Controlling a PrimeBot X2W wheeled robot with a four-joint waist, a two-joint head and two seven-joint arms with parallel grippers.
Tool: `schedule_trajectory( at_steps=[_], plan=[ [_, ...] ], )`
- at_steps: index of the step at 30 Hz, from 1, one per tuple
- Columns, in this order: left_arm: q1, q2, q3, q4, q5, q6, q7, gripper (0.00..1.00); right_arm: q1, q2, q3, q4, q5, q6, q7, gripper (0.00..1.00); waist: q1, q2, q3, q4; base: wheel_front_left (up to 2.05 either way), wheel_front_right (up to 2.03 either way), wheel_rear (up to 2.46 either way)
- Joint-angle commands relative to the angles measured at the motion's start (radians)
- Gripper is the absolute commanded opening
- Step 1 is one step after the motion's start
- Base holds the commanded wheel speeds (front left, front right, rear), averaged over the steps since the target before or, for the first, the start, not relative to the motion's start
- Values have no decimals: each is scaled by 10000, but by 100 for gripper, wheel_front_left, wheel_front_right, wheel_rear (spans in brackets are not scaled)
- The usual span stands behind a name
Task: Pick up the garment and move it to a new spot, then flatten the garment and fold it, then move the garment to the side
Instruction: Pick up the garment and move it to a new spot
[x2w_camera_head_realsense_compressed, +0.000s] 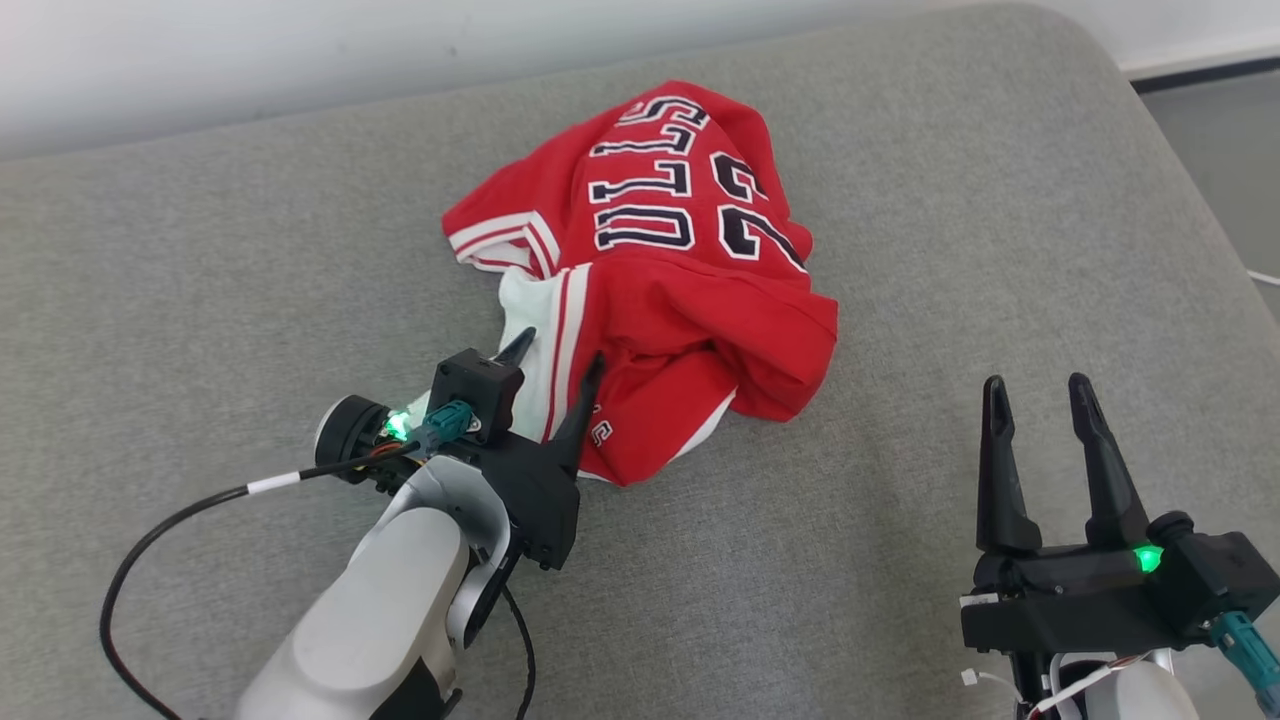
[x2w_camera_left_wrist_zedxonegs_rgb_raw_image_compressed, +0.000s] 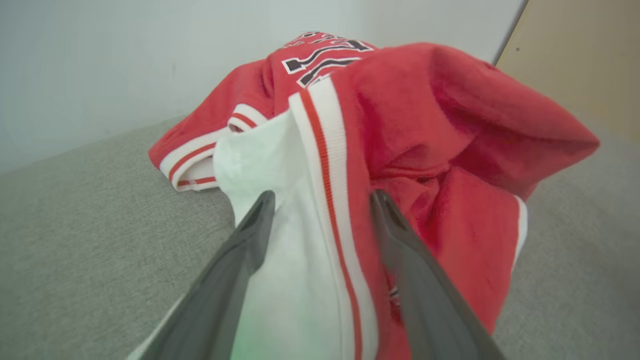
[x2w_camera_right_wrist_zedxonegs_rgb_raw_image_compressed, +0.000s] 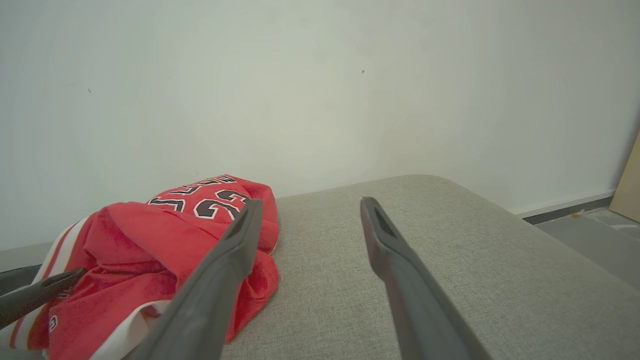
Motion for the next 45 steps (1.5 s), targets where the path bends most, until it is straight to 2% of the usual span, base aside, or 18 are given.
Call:
schedule_trajectory(
  at_steps=[1,2,9,16,25,32,37,45],
  plan=[
    [-105,23,-9,59,-97,-58,-15,47,-87,37,-21,-21,26,-21,-6,100,-1,0,172,-152,0,0,0],
    [-160,16,-32,115,-101,-70,-51,0,-87,37,-30,-22,37,-21,-6,100,-1,0,197,-157,0,0,0],
    [-787,-112,-207,118,134,-251,-488,0,-55,35,-32,55,26,-21,-6,100,-1,0,-29,2,0,0,0],
    [-2050,-242,-397,-281,87,-542,-105,0,79,35,64,245,180,-22,-6,100,-1,0,-528,112,0,0,0],
    [-5290,87,-800,-766,-164,-856,839,0,206,36,202,417,463,-22,-6,100,-1,0,-877,-314,0,0,0],
    [-7089,507,-978,-581,-612,-839,995,0,292,34,224,457,593,-22,-6,100,-1,0,-930,-601,0,0,0],
    [-7406,648,-992,-347,-886,-842,784,0,303,36,152,411,630,-22,-6,100,-1,0,-842,-619,0,0,0],
    [-6535,662,-1113,-291,-1231,-760,394,0,153,36,165,375,536,-22,-6,100,-1,0,-600,-496,0,0,0]
  ],
)
